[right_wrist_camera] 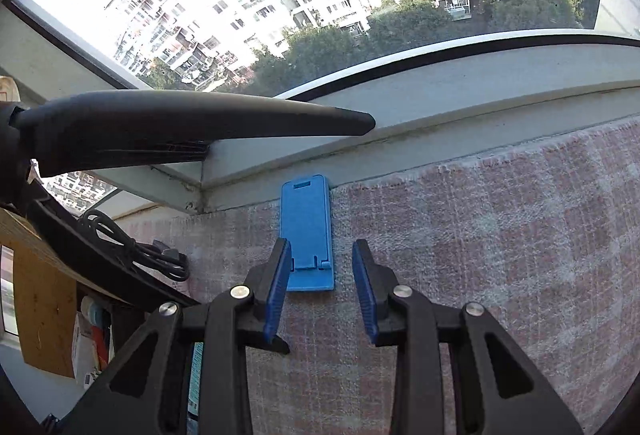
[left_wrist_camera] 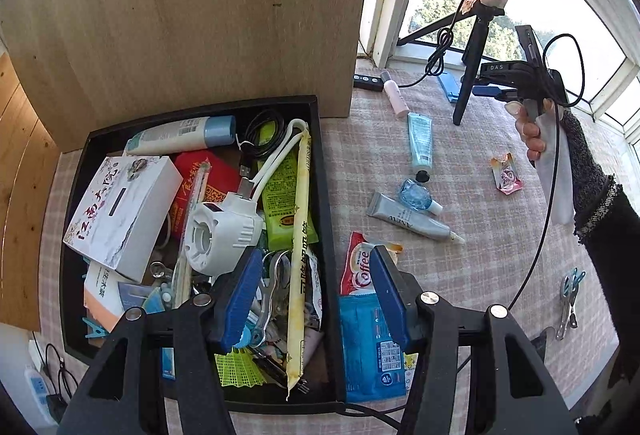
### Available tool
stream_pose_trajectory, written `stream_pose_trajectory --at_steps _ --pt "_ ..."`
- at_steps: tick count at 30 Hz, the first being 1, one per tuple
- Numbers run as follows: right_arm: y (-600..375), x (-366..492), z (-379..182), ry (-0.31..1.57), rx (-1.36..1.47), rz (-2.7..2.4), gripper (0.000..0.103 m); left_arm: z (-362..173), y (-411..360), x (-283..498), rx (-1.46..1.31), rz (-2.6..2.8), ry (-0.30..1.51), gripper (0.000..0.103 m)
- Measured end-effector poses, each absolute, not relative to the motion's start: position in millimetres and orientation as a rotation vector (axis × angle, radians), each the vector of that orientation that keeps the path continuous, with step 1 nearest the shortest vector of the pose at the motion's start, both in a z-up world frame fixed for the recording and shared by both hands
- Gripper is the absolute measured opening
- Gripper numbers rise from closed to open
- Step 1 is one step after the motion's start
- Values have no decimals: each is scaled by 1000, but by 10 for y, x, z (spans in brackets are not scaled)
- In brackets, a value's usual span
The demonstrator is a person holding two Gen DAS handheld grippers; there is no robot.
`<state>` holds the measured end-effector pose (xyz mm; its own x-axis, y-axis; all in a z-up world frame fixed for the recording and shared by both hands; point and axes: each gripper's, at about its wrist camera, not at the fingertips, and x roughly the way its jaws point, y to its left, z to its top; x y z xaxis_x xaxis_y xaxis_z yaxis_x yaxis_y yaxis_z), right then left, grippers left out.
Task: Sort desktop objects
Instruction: 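Move both tools back over the table toward the remaining items, then grasp the Coffee-mate packet with the right tool while the left tool grasps the light-blue tube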
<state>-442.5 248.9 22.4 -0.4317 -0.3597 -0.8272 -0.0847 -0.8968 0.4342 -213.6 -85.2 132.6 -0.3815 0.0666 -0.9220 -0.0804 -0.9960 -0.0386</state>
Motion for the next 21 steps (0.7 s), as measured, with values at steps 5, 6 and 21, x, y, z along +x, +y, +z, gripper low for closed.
stream_pose_trajectory --at_steps 5,6,21 --pt "2494 -4544 172 -591 1568 -2478 31 1270 -849 -2195 -1706 2532 3 53" --pt "2503 -4536 166 -595 1566 -2483 31 1256 -846 -2203 -1709 2530 3 53" --pt "2714 -4244 263 -678 1527 -2471 31 771 208 -2970 -1730 2320 148 51"
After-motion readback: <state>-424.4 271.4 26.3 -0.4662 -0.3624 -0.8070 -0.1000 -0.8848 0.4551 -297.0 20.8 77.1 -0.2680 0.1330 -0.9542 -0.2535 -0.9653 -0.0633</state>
